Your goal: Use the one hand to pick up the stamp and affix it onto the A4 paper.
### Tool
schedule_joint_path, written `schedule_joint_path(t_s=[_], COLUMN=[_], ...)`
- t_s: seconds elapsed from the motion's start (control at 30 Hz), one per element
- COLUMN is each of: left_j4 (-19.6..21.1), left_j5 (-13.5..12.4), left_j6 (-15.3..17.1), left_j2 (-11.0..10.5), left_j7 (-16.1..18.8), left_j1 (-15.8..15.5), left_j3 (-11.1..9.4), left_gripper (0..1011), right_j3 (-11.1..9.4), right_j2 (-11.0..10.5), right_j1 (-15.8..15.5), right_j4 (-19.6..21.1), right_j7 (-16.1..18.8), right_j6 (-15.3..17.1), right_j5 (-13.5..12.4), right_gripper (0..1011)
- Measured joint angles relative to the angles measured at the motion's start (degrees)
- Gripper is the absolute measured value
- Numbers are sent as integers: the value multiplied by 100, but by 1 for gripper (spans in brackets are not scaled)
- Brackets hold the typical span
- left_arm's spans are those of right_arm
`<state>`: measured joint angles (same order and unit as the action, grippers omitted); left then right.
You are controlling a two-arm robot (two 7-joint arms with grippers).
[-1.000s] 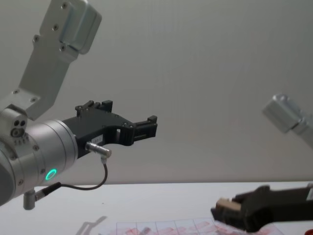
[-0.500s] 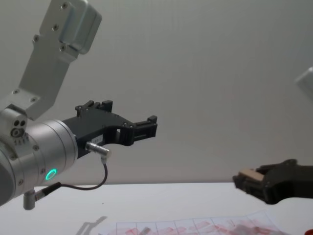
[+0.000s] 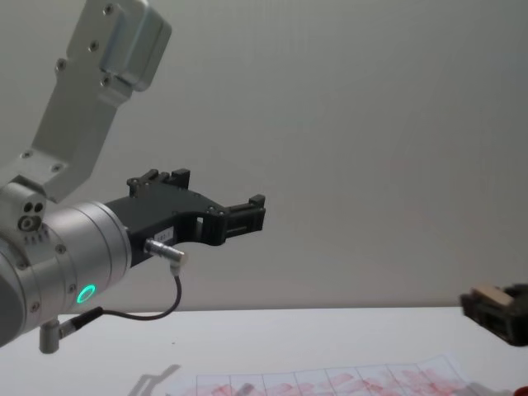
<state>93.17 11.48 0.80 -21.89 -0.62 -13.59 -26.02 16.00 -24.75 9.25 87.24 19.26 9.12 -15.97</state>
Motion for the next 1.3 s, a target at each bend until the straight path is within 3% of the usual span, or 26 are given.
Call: schedule_joint_path(t_s=[0.23,0.63,0.8,1.3], left_j4=[0,0,0,0], left_j5=[0,0,0,0], left_j6=[0,0,0,0], left_j2=[0,0,0,0], left_j7=[0,0,0,0], left_j1=[0,0,0,0], left_j3=[0,0,0,0], left_gripper=[1001,1001,1001,1001], right_j3=[-120,-205,-208,-188], right_j2=[-153,-227,-222,-155], right_j1=[-355,-552,-508,-213], right_j4=[199,171,78,-182], right_j7=[-618,-920,-852,-513], right_j6=[212,468,546,728], right_j5=[-453,-856,-861,-563], right_gripper=[220,221,221,220])
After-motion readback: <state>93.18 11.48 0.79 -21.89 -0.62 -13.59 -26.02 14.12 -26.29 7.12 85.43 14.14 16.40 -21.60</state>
